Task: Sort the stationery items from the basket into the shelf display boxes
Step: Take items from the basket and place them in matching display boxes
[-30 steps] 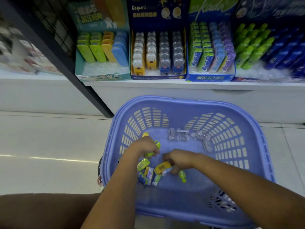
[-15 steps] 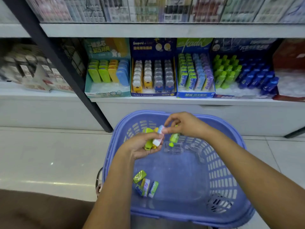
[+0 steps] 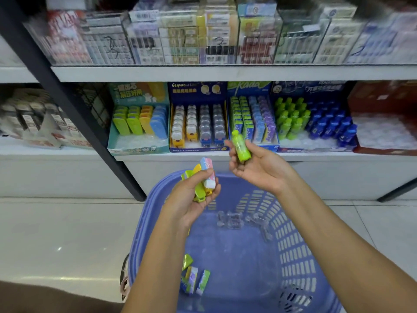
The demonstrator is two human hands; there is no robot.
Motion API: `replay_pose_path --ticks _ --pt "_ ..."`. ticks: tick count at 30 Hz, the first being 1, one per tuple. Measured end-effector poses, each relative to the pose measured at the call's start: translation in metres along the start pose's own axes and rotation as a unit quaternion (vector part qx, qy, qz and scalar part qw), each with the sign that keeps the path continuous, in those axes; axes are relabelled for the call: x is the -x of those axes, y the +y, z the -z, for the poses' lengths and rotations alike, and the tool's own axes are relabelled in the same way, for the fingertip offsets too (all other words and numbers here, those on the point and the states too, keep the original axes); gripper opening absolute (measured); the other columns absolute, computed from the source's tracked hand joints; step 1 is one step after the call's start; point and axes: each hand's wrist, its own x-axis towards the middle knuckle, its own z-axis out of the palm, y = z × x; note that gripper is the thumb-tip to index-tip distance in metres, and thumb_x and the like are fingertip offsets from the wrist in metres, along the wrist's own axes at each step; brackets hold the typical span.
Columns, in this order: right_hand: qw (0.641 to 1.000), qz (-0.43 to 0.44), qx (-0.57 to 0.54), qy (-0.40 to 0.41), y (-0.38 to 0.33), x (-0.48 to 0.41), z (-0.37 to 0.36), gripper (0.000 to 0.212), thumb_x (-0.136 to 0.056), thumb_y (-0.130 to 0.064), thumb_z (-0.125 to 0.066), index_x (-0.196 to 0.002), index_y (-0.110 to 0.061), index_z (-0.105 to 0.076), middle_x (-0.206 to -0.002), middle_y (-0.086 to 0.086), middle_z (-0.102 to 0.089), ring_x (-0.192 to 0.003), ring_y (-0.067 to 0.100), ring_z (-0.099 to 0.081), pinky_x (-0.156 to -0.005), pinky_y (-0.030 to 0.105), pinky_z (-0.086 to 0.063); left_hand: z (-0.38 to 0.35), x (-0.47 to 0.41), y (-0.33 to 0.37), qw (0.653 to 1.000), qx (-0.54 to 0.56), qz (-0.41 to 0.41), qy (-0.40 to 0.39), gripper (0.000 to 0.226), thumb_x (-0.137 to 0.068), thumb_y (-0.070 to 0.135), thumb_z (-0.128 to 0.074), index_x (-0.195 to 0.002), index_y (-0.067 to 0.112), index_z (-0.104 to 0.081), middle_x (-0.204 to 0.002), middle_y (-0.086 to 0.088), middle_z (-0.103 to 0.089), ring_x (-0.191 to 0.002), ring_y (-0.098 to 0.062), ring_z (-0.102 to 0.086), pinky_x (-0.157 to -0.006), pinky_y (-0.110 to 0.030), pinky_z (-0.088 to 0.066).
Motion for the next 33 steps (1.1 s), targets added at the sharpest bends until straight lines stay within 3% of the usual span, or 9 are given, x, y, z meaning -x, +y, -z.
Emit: replay_pose_path --ticks 4,7,9,13,16,19,24,28,33 --pt "0.985 0.152 0.070 0.037 -0.036 0.002 0.012 0.020 -0.098 -0.016 -0.042 -0.105 -0.006 -0.058 -0.090 0.003 -0.060 -0.077 0.013 -0.056 -0.076 0.025 -0.049 -0.012 0.002 0.001 0.999 -0.040 -0.007 0.000 0.012 -0.079 0.008 -0.068 -0.090 0.003 -0.064 -0.071 -0.007 -0.064 -0.057 -0.013 -0.062 -0.052 -0.023 -0.055" --pt "0.909 0.331 0.208 0.146 -0.065 0.005 0.030 0.017 -0.097 -0.003 -0.042 -0.112 -0.007 -0.048 -0.092 0.005 -0.060 -0.069 0.010 -0.062 -0.070 0.022 -0.053 -0.023 0.000 -0.002 0.998 -0.055 -0.009 -0.004 0.011 -0.081 0.008 -0.066 -0.091 0.002 -0.064 -0.070 -0.008 -0.063 -0.056 -0.014 -0.061 -0.051 -0.023 -0.054" --pt "0.848 0.389 0.293 0.211 -0.086 0.009 0.049 0.024 -0.098 -0.004 -0.043 -0.121 -0.012 -0.044 -0.096 0.004 -0.057 -0.072 0.008 -0.062 -0.075 0.026 -0.052 -0.029 -0.002 -0.006 0.999 -0.052 -0.005 -0.009 0.010 -0.082 0.008 -0.064 -0.089 0.001 -0.064 -0.068 -0.008 -0.065 -0.056 -0.014 -0.061 -0.051 -0.023 -0.054" --pt "0.710 0.387 0.503 0.305 -0.113 0.013 0.090 0.028 -0.093 -0.024 -0.056 -0.121 -0.020 -0.059 -0.115 0.010 -0.054 -0.103 0.026 -0.057 -0.088 0.042 -0.050 -0.038 -0.007 -0.016 0.999 -0.046 0.009 -0.018 0.010 -0.083 0.007 -0.064 -0.090 0.001 -0.064 -0.067 -0.008 -0.067 -0.055 -0.014 -0.064 -0.051 -0.023 -0.054" --pt "0.637 0.404 0.575 0.318 -0.122 0.010 0.105 0.029 -0.087 -0.025 -0.065 -0.115 -0.018 -0.065 -0.101 0.004 -0.044 -0.084 0.019 -0.048 -0.076 0.028 -0.042 -0.044 -0.012 -0.022 0.998 -0.052 0.015 -0.023 0.028 -0.067 0.010 -0.071 -0.093 0.000 -0.065 -0.071 -0.009 -0.068 -0.060 -0.014 -0.066 -0.053 -0.024 -0.055" --pt "0.570 0.387 0.642 0.338 -0.127 0.008 0.114 0.032 -0.082 -0.019 -0.070 -0.114 -0.014 -0.066 -0.097 0.005 -0.052 -0.080 0.015 -0.048 -0.072 0.024 -0.036 -0.049 -0.016 -0.028 0.997 -0.068 0.018 -0.019 0.035 -0.059 0.014 -0.072 -0.091 0.000 -0.066 -0.072 -0.009 -0.067 -0.060 -0.014 -0.065 -0.053 -0.024 -0.054" --pt "0.504 0.362 0.716 0.319 -0.140 0.005 0.119 0.032 -0.076 -0.017 -0.075 -0.107 -0.012 -0.069 -0.092 0.010 -0.069 -0.097 0.029 -0.050 -0.078 0.034 -0.042 -0.056 -0.024 -0.035 0.995 -0.093 0.023 -0.016 0.028 -0.073 0.008 -0.069 -0.099 0.000 -0.064 -0.072 -0.008 -0.067 -0.061 -0.014 -0.066 -0.053 -0.024 -0.054" --pt "0.447 0.255 0.807 0.290 -0.171 0.003 0.110 0.038 -0.073 -0.028 -0.079 -0.109 -0.018 -0.071 -0.089 0.008 -0.071 -0.105 0.033 -0.046 -0.086 0.039 -0.041 -0.057 -0.029 -0.039 0.993 -0.114 0.017 -0.015 0.021 -0.081 0.006 -0.066 -0.100 -0.001 -0.063 -0.070 -0.007 -0.066 -0.062 -0.013 -0.065 -0.053 -0.024 -0.054" --pt "0.462 0.220 0.806 0.299 -0.169 -0.004 0.113 0.043 -0.068 -0.031 -0.082 -0.109 -0.020 -0.071 -0.095 0.009 -0.072 -0.105 0.032 -0.055 -0.094 0.046 -0.041 -0.055 -0.028 -0.042 0.990 -0.139 -0.003 -0.032 0.017 -0.079 0.007 -0.069 -0.096 0.004 -0.065 -0.071 -0.004 -0.067 -0.064 -0.012 -0.066 -0.055 -0.023 -0.053"
